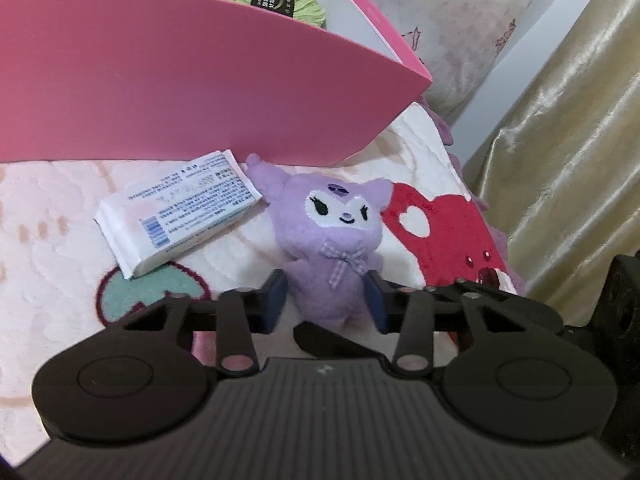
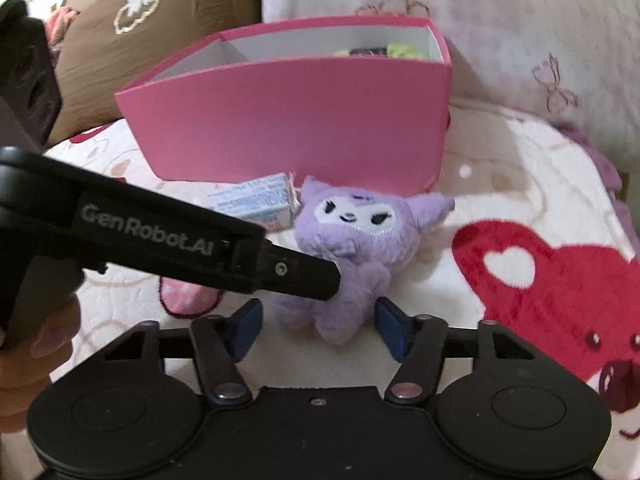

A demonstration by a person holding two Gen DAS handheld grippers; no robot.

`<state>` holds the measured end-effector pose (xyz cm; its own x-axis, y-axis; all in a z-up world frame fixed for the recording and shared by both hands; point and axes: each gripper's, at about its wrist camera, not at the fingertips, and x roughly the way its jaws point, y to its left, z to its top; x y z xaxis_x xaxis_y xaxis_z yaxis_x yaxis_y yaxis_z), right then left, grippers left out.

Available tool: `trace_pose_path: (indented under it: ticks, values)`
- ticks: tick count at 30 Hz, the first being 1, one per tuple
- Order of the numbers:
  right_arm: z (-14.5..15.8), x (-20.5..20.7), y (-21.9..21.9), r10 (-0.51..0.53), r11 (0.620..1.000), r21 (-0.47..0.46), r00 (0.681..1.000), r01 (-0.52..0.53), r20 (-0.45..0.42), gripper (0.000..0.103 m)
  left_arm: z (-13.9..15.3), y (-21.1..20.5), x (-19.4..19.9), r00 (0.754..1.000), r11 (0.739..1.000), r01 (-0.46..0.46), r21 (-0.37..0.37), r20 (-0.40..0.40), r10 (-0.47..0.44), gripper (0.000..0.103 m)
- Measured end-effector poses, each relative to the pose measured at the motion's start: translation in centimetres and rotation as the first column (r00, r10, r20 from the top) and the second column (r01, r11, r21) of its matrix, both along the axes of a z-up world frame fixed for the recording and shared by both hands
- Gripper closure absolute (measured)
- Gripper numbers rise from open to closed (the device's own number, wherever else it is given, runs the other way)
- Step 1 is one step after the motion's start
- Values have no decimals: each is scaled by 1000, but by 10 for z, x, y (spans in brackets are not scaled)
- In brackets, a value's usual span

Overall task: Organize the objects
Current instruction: 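Move both tools down to the purple plush doll, then close the left gripper on the purple doll while the right gripper closes on it, then lift the purple doll with both grippers and carry it over the box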

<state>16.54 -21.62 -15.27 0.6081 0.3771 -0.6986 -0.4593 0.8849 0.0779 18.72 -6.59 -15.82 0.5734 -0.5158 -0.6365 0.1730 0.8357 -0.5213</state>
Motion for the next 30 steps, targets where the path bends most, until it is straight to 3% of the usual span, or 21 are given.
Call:
trace_pose_path:
  ticks: [5, 14, 30]
  values:
    - [-1, 3, -3, -23, 1000, 14, 1000, 23, -12, 50, 0, -7, 2, 1000, 1000, -2, 9, -5, 2, 63]
    - [8, -5, -2, -23, 1000, 17, 1000, 23, -10, 53, 5, -5, -5, 1000, 1000, -8, -10, -8, 8, 64]
    - [31, -39, 18, 74, 997, -36, 997, -74, -20, 53, 29, 13, -46, 999, 999, 25, 48, -24, -24, 64]
